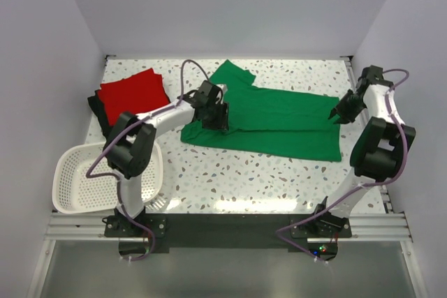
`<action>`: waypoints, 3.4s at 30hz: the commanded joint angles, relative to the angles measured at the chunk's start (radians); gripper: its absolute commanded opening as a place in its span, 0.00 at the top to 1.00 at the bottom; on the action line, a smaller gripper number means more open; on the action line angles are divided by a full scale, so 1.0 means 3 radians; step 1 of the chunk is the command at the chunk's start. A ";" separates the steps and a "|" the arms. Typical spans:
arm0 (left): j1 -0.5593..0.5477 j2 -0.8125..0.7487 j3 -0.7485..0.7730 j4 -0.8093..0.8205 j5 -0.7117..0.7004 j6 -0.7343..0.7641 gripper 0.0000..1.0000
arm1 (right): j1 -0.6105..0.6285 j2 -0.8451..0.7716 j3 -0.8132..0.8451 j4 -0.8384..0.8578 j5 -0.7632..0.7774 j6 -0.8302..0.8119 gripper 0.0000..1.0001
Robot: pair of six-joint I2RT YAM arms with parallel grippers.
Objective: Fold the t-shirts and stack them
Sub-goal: Fold the tshirt
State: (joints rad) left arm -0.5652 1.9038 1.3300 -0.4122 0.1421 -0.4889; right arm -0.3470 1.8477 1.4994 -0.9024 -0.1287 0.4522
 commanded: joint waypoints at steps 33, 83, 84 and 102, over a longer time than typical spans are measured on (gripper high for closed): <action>-0.0248 0.0531 0.0521 -0.0273 -0.0356 0.0019 0.61 | 0.0205 -0.0729 -0.1378 0.0201 -0.0159 -0.0055 0.68; -0.0335 0.1037 0.1482 -0.0436 -0.0520 0.0571 1.00 | 0.0205 -0.0427 -0.1838 0.0456 0.0020 -0.0137 0.68; -0.0330 0.1048 0.1508 -0.0451 -0.0525 0.0586 1.00 | 0.0205 -0.0412 -0.1838 0.0461 0.0025 -0.0137 0.68; -0.0366 0.1283 0.1886 -0.0533 -0.0489 0.0704 1.00 | 0.0205 -0.0274 -0.1848 0.0446 0.0117 -0.0137 0.68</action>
State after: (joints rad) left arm -0.6647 2.2765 1.8431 -0.5671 -0.0132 -0.3088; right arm -0.2882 1.7111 0.9730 -0.8116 -0.1486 0.4255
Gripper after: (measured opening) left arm 0.021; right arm 0.317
